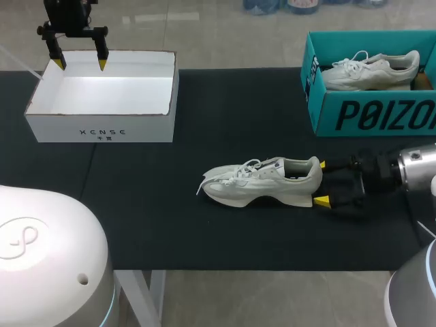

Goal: Take the shoe out of the shoebox, open the shoe tongue, remove and reinsert the insole, then place the shoe into the shoebox

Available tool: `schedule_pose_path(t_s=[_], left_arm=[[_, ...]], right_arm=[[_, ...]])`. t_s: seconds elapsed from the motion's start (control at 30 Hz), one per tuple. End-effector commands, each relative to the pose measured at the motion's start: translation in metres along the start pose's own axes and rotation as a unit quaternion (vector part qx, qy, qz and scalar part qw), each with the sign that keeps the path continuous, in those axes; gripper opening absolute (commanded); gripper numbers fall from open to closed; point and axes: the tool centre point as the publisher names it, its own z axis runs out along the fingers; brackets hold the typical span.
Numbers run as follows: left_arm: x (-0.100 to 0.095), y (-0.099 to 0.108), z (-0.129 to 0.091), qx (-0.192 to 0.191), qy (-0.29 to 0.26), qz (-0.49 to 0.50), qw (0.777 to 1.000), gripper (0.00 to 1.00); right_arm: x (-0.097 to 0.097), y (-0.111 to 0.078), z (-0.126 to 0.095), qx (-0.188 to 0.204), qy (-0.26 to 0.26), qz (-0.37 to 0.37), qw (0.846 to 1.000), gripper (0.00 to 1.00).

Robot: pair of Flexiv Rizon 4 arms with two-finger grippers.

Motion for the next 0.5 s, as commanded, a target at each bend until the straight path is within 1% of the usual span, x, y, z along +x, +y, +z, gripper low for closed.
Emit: schedule_pose_path(t_s=[0.03,0.5], left_arm=[[0.000,0.000,0.000,0.000,0.000,0.000,1.000,1.00],[0.000,0.000,0.000,0.000,0.000,0.000,1.000,1.00]], right_arm=[[-0.005,-0.004,0.010,-0.004,0.004,0.000,1.000,1.00],[-0.005,-0.005,0.024,-0.012,0.009,0.000,1.000,1.00]])
